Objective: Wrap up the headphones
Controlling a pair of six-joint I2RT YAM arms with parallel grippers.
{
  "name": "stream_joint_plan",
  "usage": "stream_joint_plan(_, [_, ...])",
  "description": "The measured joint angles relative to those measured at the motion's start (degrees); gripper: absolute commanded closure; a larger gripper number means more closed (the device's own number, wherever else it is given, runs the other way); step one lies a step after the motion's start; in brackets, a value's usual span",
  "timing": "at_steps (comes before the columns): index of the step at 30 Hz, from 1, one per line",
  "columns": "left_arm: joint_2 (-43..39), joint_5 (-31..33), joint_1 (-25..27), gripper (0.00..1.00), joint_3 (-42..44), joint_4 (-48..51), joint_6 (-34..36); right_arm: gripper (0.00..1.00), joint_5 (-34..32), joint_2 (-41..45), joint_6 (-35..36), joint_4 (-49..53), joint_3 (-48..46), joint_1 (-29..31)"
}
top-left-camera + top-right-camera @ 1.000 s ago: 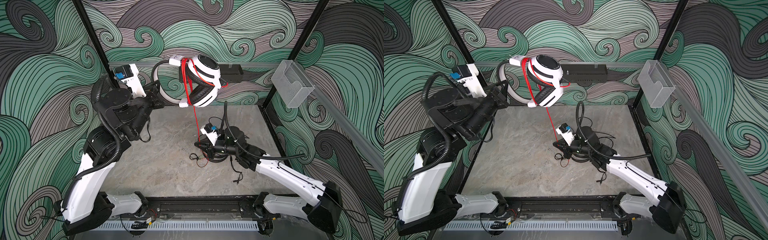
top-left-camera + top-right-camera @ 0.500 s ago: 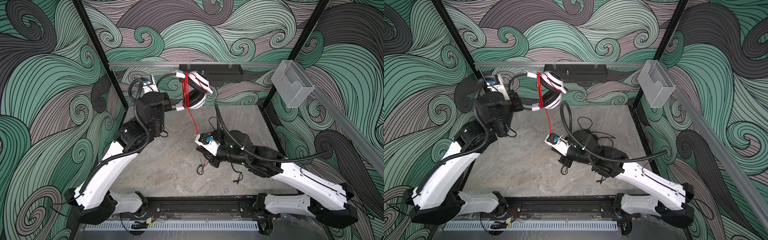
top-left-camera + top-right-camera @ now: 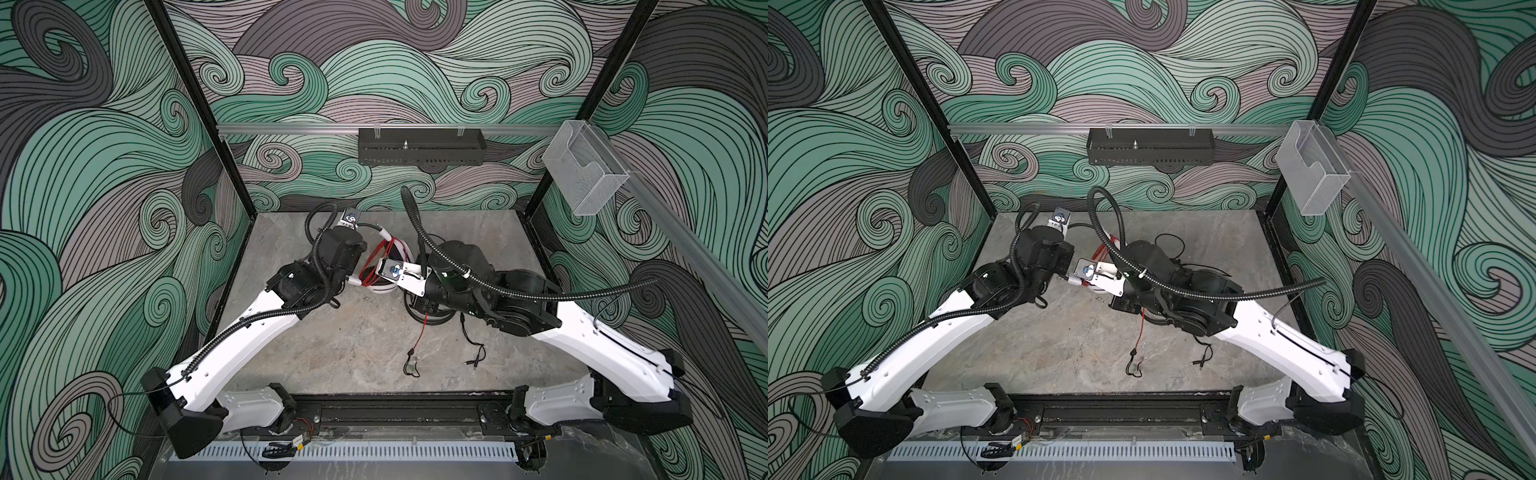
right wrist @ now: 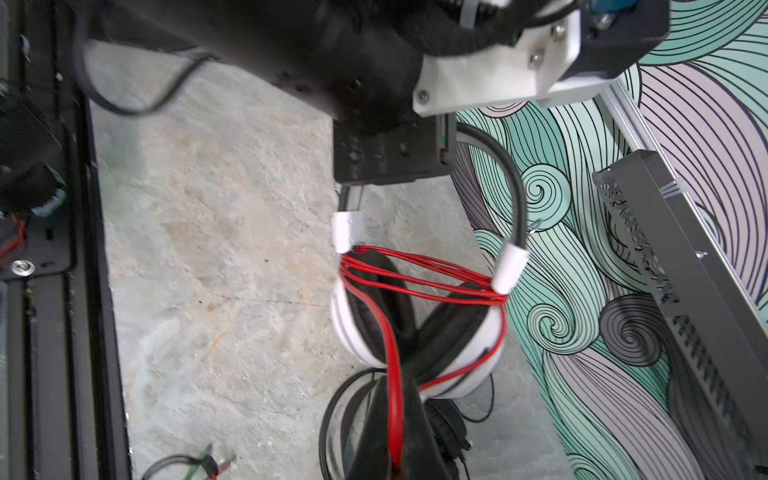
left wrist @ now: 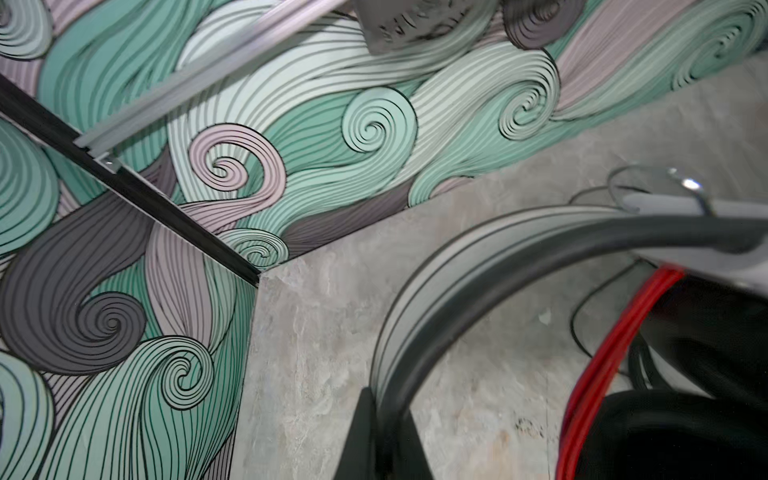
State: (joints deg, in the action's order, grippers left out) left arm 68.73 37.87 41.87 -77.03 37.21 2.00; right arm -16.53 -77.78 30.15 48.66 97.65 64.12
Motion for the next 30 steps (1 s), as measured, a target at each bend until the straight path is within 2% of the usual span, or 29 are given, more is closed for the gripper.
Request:
stream_joint_plan(7, [-8.68,-15.91,0.00,1.00,4.66,6.67,0.52,1.00,-0.85,-0.13,5.95,1.20,0.37,-4.92])
stream_joint_plan(11, [-10.84,-21.84,0.00,1.00,5.27,8.24,0.09,1.00,-0.63,0.07,7.98,1.33,-0.33,-5.44])
stream_joint_plan(18, [-11.23,-28.76,0.00,1.00,4.74,9.11,-2.69,1.00,0.90,4.42,7.32,-2.67,-8.04,-9.07])
stream_joint_plan(24, [-12.39,-32.37,-0.02,1.00,2.19,8.90,-5.70,0.97,5.49,10.16,3.74,-8.98,-15.23,-14.08])
stream_joint_plan(30, [-12.81,-35.93,-0.04,1.00,-1.03,8.87,-7.65,0.83,13.05,12.46,0.31,-17.33,-21.99,-18.08])
